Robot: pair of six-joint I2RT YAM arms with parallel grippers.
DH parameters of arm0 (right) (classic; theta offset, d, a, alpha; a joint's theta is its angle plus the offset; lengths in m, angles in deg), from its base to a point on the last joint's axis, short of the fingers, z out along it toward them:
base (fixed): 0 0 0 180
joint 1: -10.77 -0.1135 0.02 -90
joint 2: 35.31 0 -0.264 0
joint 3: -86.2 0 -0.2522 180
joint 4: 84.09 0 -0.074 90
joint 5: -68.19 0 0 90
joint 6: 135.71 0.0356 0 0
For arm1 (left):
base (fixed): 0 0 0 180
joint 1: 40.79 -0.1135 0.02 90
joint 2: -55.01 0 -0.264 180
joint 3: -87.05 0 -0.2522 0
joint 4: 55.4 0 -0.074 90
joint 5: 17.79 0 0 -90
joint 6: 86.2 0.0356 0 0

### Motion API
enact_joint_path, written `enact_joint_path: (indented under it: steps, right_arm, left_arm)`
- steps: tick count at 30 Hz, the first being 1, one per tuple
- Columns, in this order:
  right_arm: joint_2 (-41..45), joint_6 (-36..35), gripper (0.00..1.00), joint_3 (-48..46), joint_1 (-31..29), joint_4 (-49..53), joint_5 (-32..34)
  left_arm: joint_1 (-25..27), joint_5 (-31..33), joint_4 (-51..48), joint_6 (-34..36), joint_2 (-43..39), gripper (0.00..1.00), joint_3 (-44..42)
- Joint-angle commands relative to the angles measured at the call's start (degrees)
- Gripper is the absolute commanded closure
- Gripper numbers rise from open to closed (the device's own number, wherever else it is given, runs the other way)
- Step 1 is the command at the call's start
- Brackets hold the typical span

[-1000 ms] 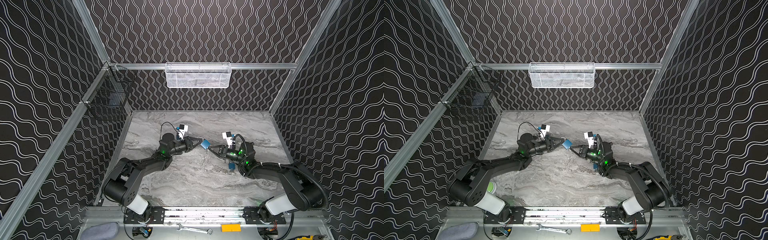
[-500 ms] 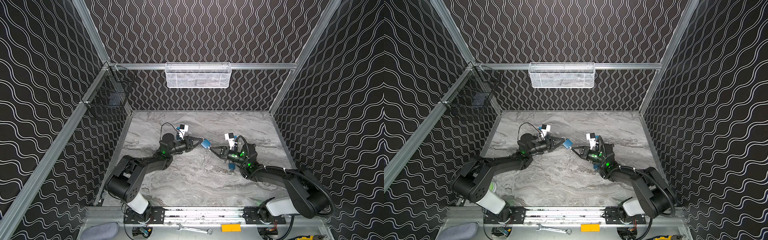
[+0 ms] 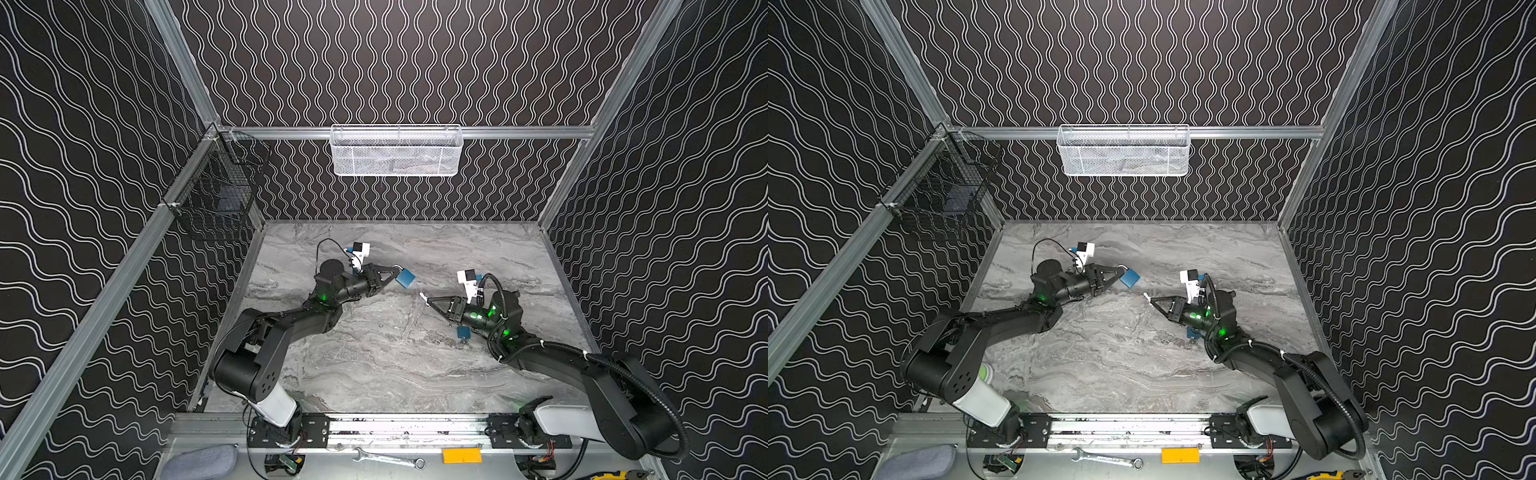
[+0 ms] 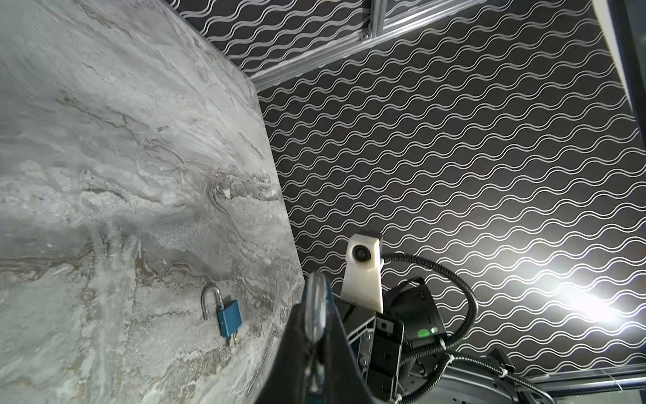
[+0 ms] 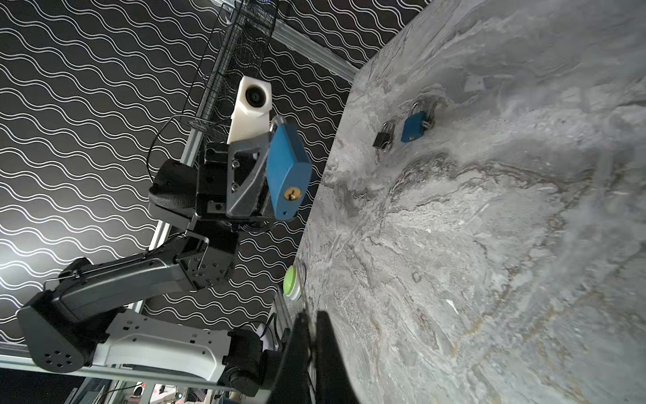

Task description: Lock with the key

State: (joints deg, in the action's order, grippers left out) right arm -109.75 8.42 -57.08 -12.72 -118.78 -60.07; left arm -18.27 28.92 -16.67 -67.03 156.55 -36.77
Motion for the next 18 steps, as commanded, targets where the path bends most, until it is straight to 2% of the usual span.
enact_joint_path:
  steps: [1,3,7,11,18]
  right_arm:
    - [1.75,-2.58,1.0,-0.12,1.3,4.5,-0.13]
    - [3.24,-4.02,1.0,0.14,2.02,7.93,-0.02]
    - [7.25,-8.61,1.0,1.4,4.13,20.13,0.88]
    - [10.29,-13.21,1.0,2.13,7.45,30.34,0.6]
    - [13.65,-16.42,1.0,0.4,13.97,36.76,-3.07]
  left_arm:
    - [-0.45,-0.93,-7.33,5.2,-0.07,1.0,3.36]
    - [-0.57,-1.28,-17.99,10.61,0.45,1.0,7.48]
    - [-0.9,1.41,-46.71,24.38,4.3,1.0,20.31]
    - [-2.23,1.65,-55.62,30.12,11.47,1.0,29.33]
    - [-4.45,3.23,-72.48,41.47,24.02,1.0,47.17]
